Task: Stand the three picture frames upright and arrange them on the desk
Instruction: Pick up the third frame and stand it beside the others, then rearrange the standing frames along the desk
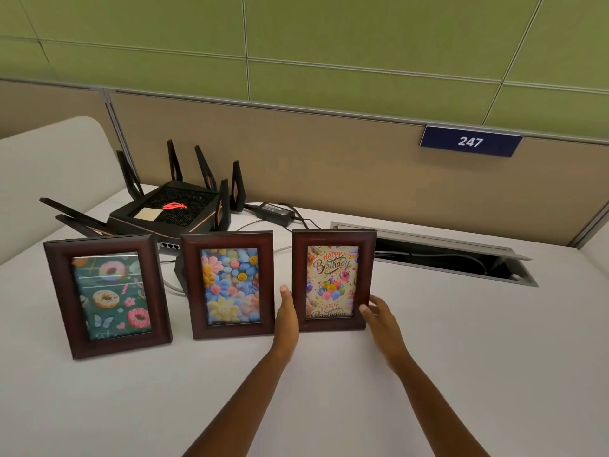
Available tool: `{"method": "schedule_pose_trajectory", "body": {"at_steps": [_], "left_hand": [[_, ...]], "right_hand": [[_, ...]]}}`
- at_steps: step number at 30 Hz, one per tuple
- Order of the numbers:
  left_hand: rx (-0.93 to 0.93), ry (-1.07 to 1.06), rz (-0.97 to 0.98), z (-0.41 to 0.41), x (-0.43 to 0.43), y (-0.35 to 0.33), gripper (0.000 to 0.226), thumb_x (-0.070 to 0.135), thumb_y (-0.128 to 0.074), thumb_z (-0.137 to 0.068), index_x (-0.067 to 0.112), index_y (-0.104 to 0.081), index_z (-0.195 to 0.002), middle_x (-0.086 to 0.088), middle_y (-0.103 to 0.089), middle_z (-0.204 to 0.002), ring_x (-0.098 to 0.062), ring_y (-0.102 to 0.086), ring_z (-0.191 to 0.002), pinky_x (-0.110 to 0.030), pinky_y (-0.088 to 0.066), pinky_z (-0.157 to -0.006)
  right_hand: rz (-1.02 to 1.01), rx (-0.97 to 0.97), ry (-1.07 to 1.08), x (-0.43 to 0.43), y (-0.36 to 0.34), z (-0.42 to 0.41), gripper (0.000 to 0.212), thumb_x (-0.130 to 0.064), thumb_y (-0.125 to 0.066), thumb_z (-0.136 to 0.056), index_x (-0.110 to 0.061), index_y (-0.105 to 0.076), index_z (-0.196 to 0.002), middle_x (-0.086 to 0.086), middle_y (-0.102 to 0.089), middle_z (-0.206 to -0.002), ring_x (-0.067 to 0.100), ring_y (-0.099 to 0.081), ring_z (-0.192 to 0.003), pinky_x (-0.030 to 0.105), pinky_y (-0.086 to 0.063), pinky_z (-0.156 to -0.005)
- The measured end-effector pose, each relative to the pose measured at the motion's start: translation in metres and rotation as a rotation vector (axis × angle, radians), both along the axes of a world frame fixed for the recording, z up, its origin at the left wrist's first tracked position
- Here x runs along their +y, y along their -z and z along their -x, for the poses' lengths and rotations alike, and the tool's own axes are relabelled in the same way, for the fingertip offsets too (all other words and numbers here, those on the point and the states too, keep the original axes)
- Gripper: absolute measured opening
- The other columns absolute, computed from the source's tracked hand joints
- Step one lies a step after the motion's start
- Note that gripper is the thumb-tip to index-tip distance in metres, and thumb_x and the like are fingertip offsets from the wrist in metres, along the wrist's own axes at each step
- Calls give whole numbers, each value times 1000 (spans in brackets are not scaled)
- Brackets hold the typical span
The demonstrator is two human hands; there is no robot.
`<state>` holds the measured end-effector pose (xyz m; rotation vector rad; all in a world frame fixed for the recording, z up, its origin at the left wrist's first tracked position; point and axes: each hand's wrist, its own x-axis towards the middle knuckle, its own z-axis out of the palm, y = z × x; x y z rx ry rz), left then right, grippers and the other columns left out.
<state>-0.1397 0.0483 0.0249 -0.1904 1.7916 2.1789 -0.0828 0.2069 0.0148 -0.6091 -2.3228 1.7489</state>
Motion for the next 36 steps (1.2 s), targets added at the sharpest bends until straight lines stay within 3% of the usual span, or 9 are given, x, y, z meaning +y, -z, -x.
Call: {"method": "schedule_pose_trajectory", "body": {"at_steps": [7, 13, 18, 24, 29, 32, 34, 36], "left_hand": [[80, -53, 74, -33, -13, 11, 50, 33, -21, -97, 7, -32, -138, -15, -38, -145, -26, -33, -135, -42, -25, -116], [149, -14, 246, -74, -28, 19, 43, 23, -23, -99, 5, -35, -135, -12, -38, -145, -24, -33, -135, -31, -22, -112], [217, 10, 433, -105, -44, 24, 40, 24, -24, -98, 9, -43, -130, -8, -46, -140, -20, -40, -130, -27, -25, -110], [254, -59, 466, -118, -80, 24, 35, 19, -29, -98, 9, -59, -113, -8, -59, -125, -21, -51, -120, -27, -31, -107], [348, -163, 531, -108, -132, 18, 30, 12, -33, -96, 7, -61, -104, -12, -64, -114, -24, -56, -110, -29, -37, -102], [437, -312, 597, -98, -168, 17, 26, 6, -37, -94, 5, -61, -104, -15, -63, -112, -29, -55, -109, -37, -38, -101], [476, -422, 662, -88, -192, 17, 25, 2, -41, -92, 1, -59, -109, -20, -61, -114, -34, -53, -110, -42, -38, -100], [473, -510, 711, -76, -215, 17, 26, -1, -44, -90, -4, -54, -114, -26, -57, -118, -39, -51, -113, -47, -38, -99]], "right_hand": [[-144, 19, 94, -9, 14, -47, 44, -12, -50, -91, -5, -39, -133, 16, -46, -137, 27, -44, -125, 34, -34, -105], [-273, -8, 70, -29, 12, -72, 38, -13, -45, -93, -3, -42, -130, 16, -44, -138, 27, -40, -128, 36, -30, -109], [-293, -13, 7, -55, 13, -85, 36, -14, -43, -94, -5, -44, -128, 14, -47, -136, 25, -42, -126, 33, -31, -108], [-268, -23, -78, -98, 10, -87, 35, -18, -41, -95, -11, -45, -128, 8, -47, -137, 21, -43, -127, 31, -29, -109], [-251, -17, -158, -149, 6, -79, 31, -16, -42, -94, -12, -50, -124, 6, -53, -132, 15, -48, -118, 22, -32, -102], [-261, 13, -236, -182, 5, -69, 28, -16, -43, -94, -13, -54, -120, 3, -57, -125, 7, -49, -108, 8, -30, -92], [-256, 24, -285, -204, 3, -59, 28, -17, -43, -94, -14, -54, -120, 1, -57, -124, 11, -51, -113, -2, -32, -85], [-253, 13, -329, -225, 0, -47, 30, -20, -41, -95, -15, -52, -122, 1, -54, -127, 11, -50, -117, 1, -30, -89]]}}
